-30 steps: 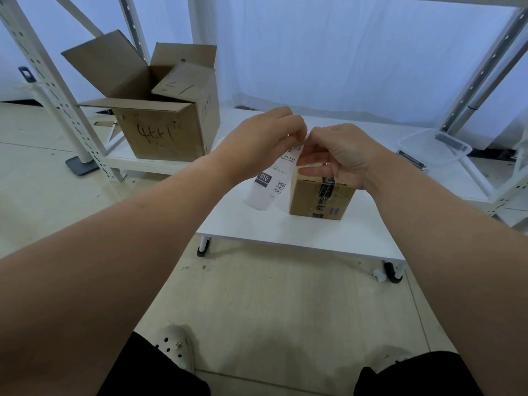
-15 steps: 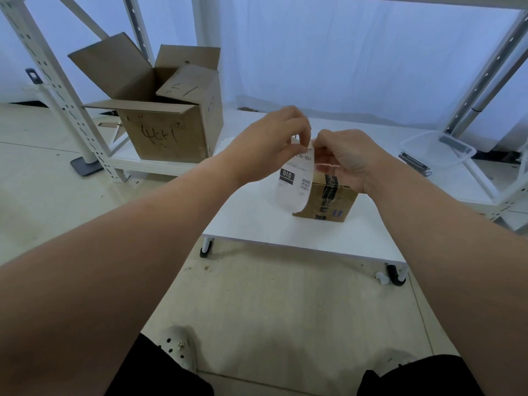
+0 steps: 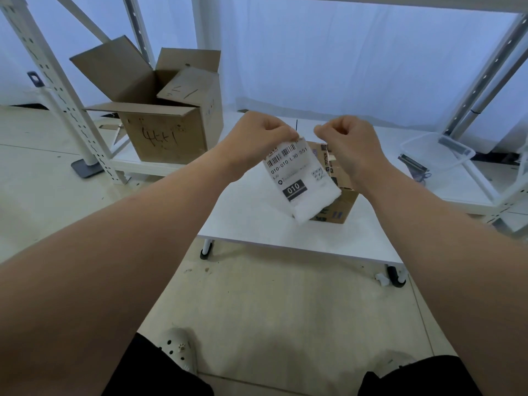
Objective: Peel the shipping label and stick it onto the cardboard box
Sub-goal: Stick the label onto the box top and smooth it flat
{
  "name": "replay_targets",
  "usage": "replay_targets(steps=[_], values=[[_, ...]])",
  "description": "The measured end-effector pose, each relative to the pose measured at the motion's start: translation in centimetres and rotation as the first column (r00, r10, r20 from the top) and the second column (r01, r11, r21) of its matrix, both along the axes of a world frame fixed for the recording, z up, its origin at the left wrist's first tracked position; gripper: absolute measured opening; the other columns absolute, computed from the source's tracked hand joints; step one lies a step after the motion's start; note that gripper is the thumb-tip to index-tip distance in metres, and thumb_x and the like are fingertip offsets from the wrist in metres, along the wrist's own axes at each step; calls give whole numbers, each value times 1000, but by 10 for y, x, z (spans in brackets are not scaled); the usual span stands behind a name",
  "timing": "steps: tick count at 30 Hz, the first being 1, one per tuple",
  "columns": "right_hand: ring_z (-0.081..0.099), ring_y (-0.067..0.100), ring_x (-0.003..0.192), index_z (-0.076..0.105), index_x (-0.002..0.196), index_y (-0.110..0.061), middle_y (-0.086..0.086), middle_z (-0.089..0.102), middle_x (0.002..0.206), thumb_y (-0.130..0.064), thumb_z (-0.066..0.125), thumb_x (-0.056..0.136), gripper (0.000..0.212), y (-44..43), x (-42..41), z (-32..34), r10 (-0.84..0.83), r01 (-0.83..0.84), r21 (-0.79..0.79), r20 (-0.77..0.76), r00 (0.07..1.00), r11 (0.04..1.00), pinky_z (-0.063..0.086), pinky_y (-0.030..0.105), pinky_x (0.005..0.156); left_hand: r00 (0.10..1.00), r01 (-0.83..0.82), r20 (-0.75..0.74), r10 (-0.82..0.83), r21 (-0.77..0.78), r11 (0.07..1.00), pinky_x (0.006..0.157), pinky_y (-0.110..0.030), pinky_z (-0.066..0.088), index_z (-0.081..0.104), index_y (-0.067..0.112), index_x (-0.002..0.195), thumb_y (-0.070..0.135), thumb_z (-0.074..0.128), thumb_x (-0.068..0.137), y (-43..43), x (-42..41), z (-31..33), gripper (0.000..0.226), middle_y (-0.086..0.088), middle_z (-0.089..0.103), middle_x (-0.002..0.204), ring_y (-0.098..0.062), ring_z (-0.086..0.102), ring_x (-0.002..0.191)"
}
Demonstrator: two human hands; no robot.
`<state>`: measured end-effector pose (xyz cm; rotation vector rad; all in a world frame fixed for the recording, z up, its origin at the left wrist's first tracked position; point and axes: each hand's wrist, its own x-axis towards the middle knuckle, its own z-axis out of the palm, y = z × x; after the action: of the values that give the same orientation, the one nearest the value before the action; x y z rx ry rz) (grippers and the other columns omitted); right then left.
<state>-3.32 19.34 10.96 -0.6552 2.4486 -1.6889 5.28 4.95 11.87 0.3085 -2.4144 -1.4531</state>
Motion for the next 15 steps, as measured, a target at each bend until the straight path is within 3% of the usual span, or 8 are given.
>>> replay_targets(steps=[4,7,9,12,15], values=[[50,6,59,73,80,-13,-4,65,74,-44,67,82,31,-4,7,4,60,-85,90,247,967,992,38,16,54,1000,20,-21,-20,15,1000,88,-33,49,74,12,90,22,60,88,-1,0,-2,17,-11,72,100,-16,62,90],[51,7,62,72,76,-17,-5,67,73,-40,70,81,24,-6,7,3,31,-25,-20,385,922,999,38,20,63,998,49,-25,-50,-36,998,87,-35,50,72,19,91,21,59,89,3,1,-4,14,-11,72,98,-20,62,89],[52,8,65,71,73,-19,-6,67,70,-35,71,81,18,-5,6,3,36,-11,-59,437,898,998,39,24,70,998,55,-27,-58,-86,995,85,-33,49,72,19,94,21,59,89,5,1,-4,14,-6,71,96,-20,61,90],[53,7,64,69,73,-18,-5,67,68,-25,72,81,11,-4,4,3,48,9,-113,493,869,994,41,23,69,996,75,-27,-82,-205,976,77,-20,46,71,21,100,22,58,90,8,3,-4,16,13,63,94,-7,56,88],[54,8,63,67,75,-15,-3,66,68,-19,70,83,9,-3,3,1,58,15,-144,490,870,989,44,24,68,993,105,-29,-116,-262,959,75,-16,44,71,21,104,23,57,91,7,4,-5,20,11,66,100,-4,58,93]])
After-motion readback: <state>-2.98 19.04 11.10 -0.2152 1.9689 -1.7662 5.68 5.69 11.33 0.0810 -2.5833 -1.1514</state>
